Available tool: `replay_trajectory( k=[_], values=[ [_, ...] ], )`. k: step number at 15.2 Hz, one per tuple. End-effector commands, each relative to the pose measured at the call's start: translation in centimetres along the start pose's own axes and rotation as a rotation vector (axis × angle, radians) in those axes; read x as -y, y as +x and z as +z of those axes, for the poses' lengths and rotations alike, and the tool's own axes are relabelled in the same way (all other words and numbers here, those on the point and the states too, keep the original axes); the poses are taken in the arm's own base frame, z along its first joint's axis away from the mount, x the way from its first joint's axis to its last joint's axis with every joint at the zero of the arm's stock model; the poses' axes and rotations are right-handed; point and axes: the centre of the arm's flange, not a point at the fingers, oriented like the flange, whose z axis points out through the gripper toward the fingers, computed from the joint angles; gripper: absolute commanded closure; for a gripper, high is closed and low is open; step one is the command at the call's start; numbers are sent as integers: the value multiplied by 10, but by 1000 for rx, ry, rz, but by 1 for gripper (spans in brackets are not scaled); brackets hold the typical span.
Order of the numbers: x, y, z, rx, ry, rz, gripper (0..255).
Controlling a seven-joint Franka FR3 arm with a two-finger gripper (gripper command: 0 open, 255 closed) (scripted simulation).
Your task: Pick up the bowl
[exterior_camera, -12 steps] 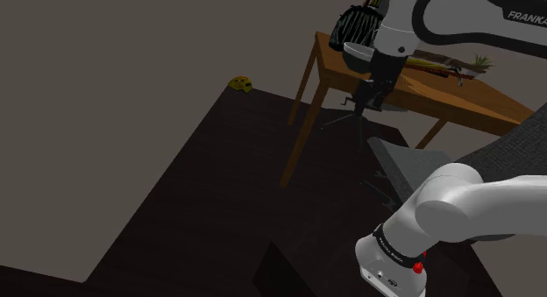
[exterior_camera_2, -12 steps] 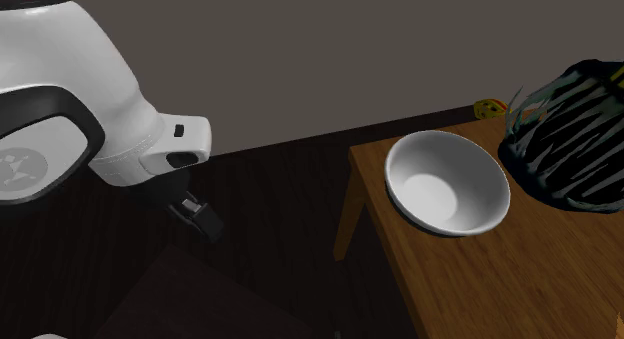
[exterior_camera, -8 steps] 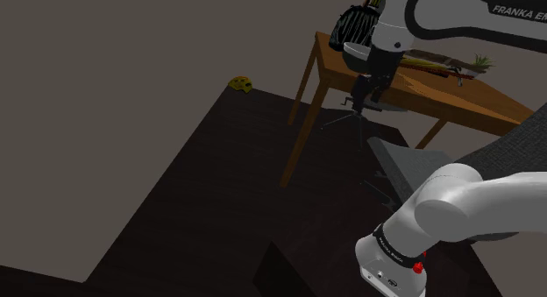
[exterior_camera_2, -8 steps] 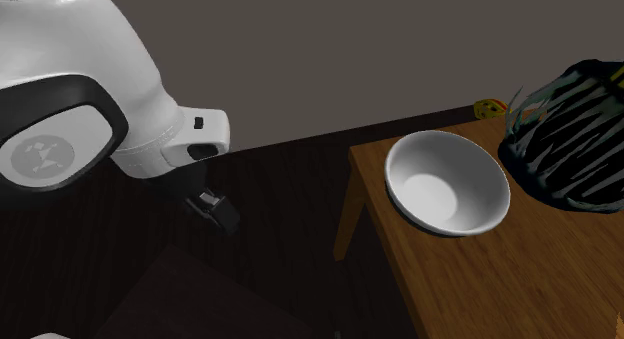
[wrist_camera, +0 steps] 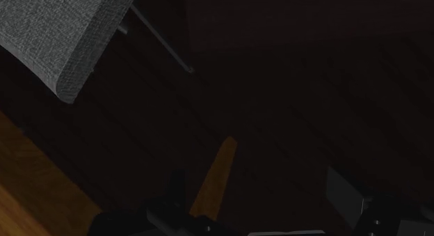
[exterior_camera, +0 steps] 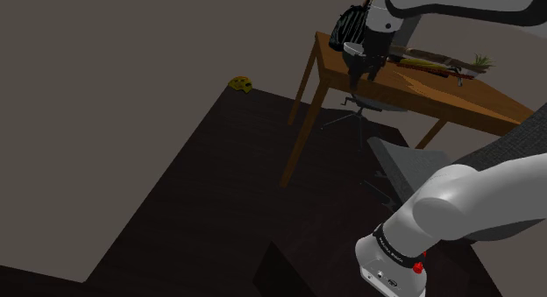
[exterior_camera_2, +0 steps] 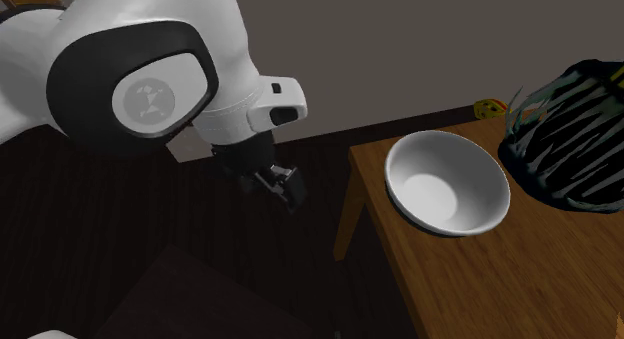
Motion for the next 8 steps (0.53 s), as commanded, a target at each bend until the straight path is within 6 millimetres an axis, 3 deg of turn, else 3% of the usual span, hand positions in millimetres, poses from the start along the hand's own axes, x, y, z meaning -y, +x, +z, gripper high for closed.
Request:
replay_trajectory(
  k=[1, 8],
  values=[
    [-17, 16, -5, -2, -12, -1, 0],
    [-76, 78, -22, -11, -53, -4, 0]
  ],
)
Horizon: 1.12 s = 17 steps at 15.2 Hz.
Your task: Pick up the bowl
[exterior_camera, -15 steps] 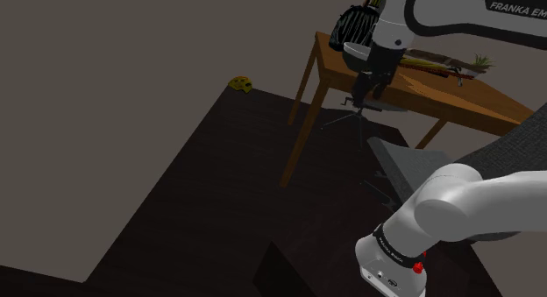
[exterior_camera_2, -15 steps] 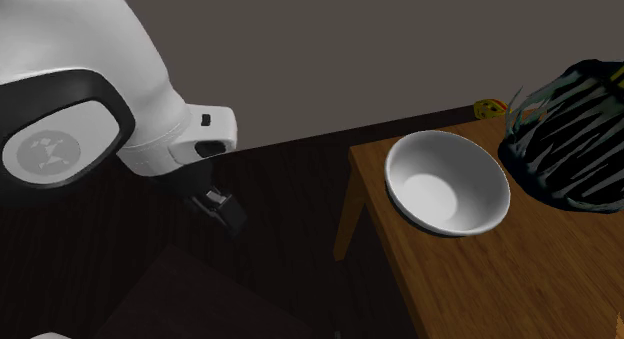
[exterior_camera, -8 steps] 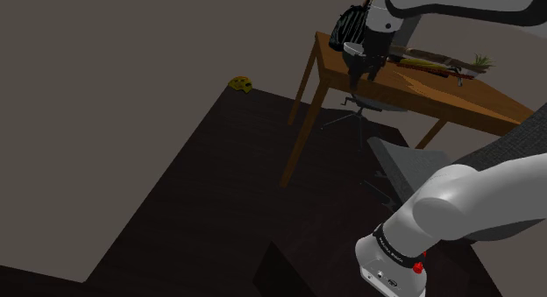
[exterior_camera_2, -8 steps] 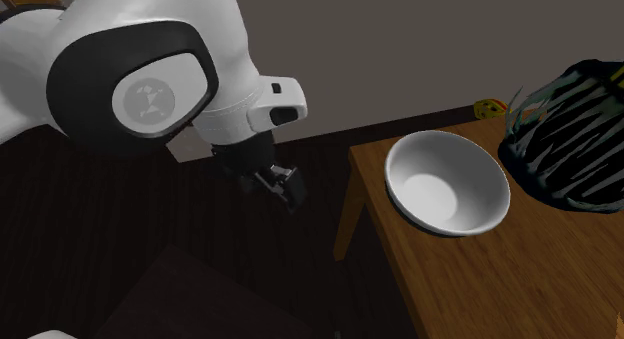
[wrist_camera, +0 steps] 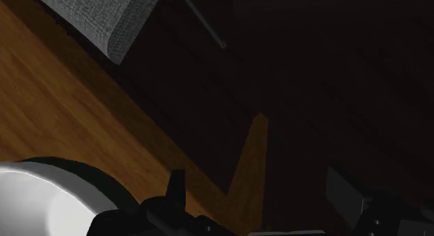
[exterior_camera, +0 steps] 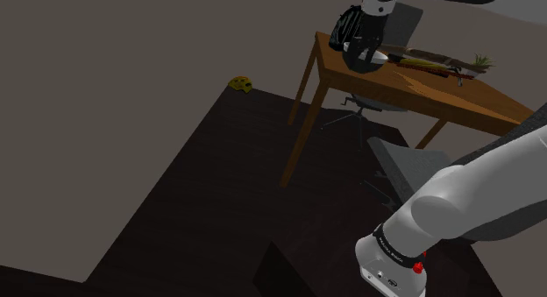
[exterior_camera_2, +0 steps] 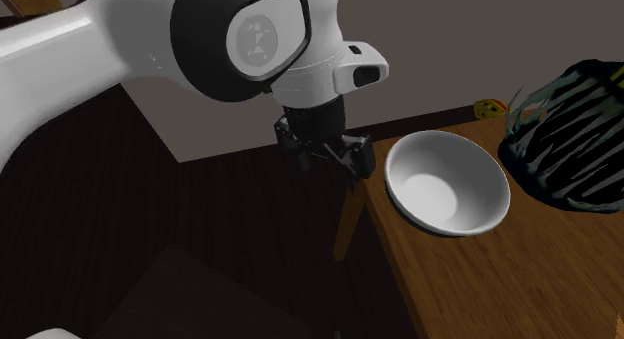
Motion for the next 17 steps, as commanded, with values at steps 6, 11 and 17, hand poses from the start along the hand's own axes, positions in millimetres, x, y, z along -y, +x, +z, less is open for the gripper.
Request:
replay_trajectory(
  k=[6, 11, 17],
  values=[
    [-60, 61, -17, -8, -42, -3, 0],
    [-71, 78, -7, -11, -52, -4, 0],
    [-66, 80, 17, -11, -52, -4, 0]
  ],
)
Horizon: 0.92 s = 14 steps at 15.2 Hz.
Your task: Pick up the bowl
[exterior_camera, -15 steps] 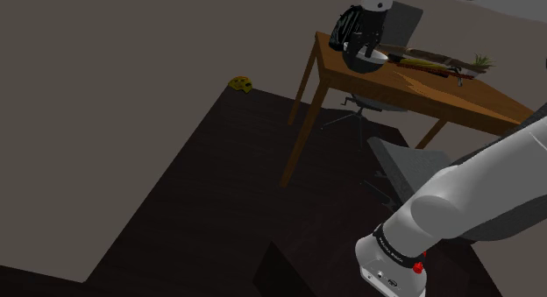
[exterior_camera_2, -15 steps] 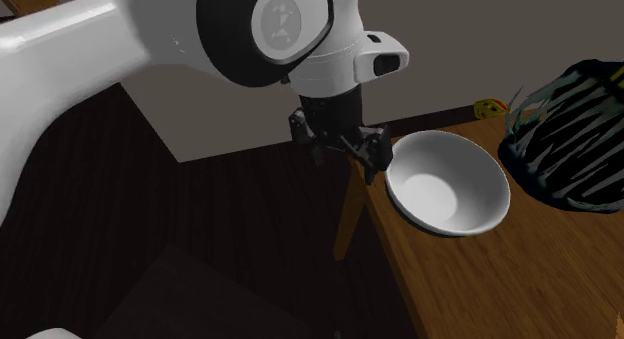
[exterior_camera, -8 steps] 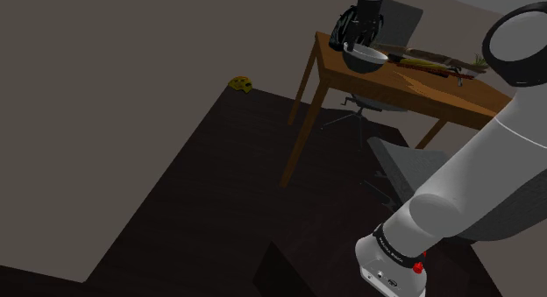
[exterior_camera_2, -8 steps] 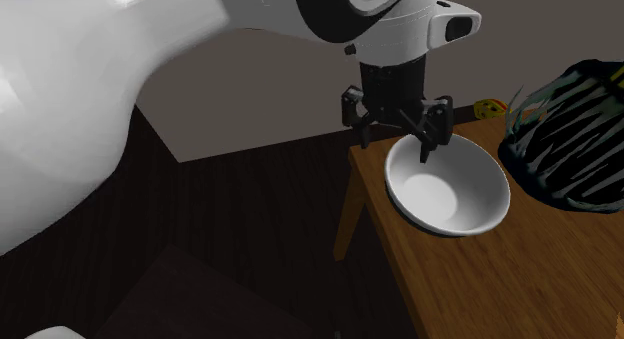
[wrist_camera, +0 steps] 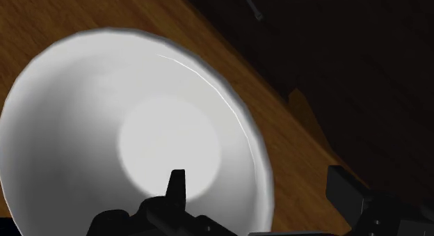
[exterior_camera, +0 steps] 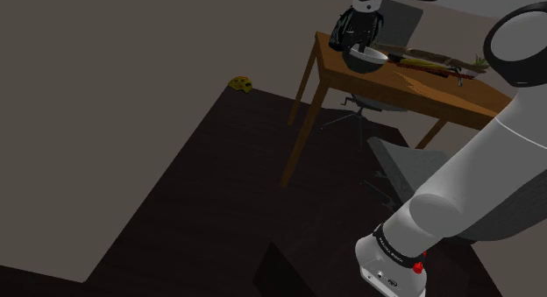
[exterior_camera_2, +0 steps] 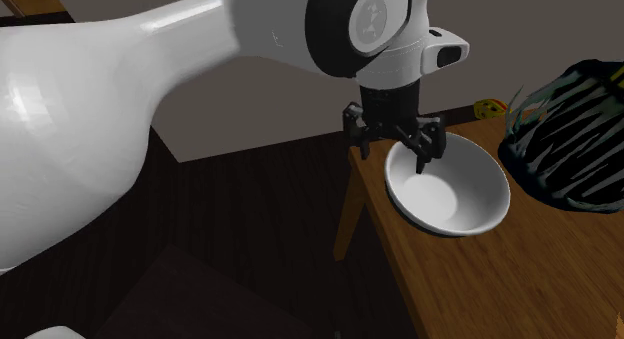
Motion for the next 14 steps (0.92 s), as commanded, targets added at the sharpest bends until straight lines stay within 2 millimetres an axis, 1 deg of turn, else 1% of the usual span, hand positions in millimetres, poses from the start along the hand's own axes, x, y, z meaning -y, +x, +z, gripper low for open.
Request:
replay_trajectory(
  k=[1, 10, 14],
  values=[
    [1, 0, 2, 0, 0, 0, 255],
    [0, 0, 2, 0, 0, 0, 255],
    [-6, -1, -18, 0, 0, 0, 255]
  ],
)
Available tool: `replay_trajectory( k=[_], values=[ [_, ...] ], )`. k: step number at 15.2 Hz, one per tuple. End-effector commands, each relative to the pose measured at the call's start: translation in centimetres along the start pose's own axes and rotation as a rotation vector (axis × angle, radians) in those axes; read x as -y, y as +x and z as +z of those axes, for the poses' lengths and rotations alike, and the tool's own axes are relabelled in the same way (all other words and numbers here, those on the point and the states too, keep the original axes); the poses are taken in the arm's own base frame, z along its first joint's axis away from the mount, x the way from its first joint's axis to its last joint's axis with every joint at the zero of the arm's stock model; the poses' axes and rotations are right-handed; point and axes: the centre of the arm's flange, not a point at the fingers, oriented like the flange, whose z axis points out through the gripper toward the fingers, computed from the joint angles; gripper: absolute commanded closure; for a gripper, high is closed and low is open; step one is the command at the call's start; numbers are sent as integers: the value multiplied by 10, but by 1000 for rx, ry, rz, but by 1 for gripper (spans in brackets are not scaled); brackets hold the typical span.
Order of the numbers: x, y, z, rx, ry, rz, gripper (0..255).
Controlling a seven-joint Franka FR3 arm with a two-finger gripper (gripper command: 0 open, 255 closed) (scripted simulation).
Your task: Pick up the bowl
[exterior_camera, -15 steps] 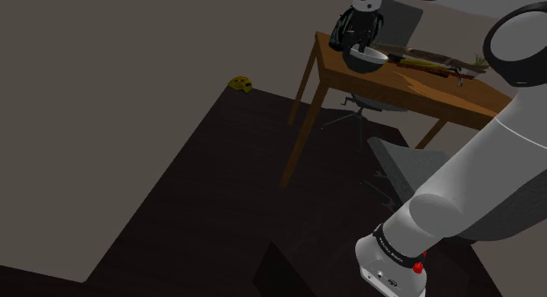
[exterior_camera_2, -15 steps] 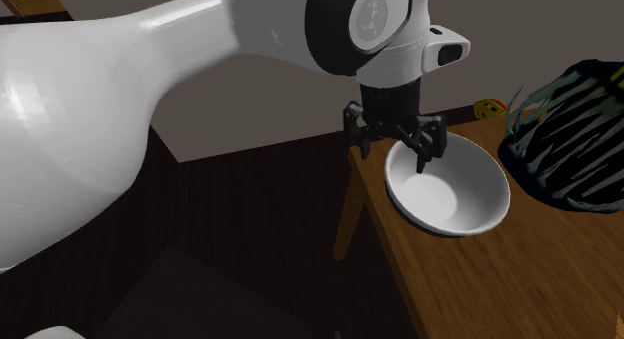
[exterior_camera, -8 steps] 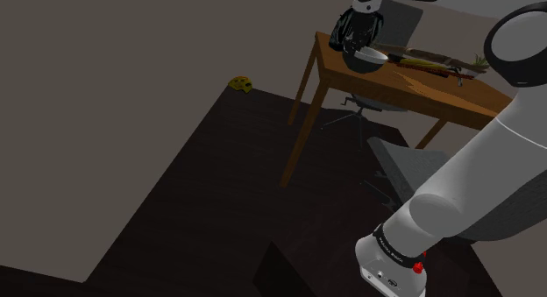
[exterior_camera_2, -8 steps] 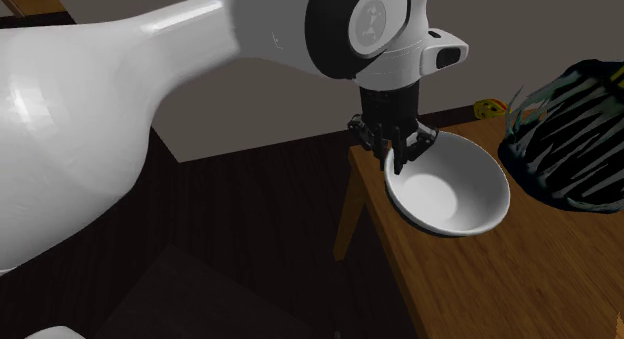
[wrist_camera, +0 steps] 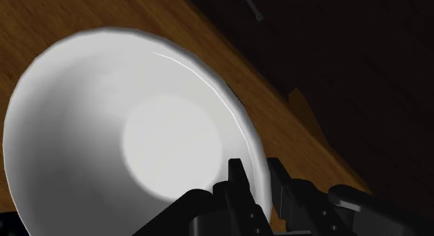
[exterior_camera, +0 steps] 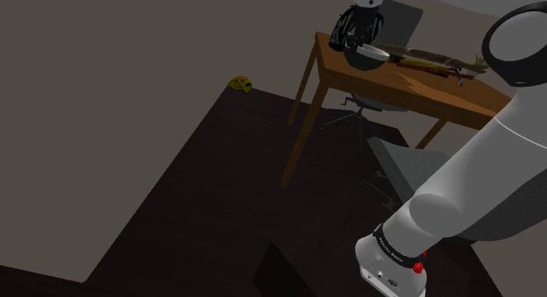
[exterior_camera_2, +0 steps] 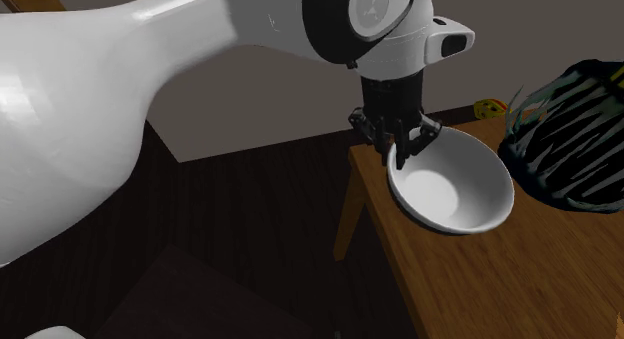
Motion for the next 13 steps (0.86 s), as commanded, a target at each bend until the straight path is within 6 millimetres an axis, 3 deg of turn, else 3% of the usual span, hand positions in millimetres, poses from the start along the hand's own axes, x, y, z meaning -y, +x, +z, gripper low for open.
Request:
replay_trajectory(
  k=[1, 11, 13],
  values=[
    [-4, 0, -10, 0, 0, 0, 255],
    [-19, -2, -61, 0, 0, 0, 255],
    [-19, -2, -61, 0, 0, 0, 255]
  ],
)
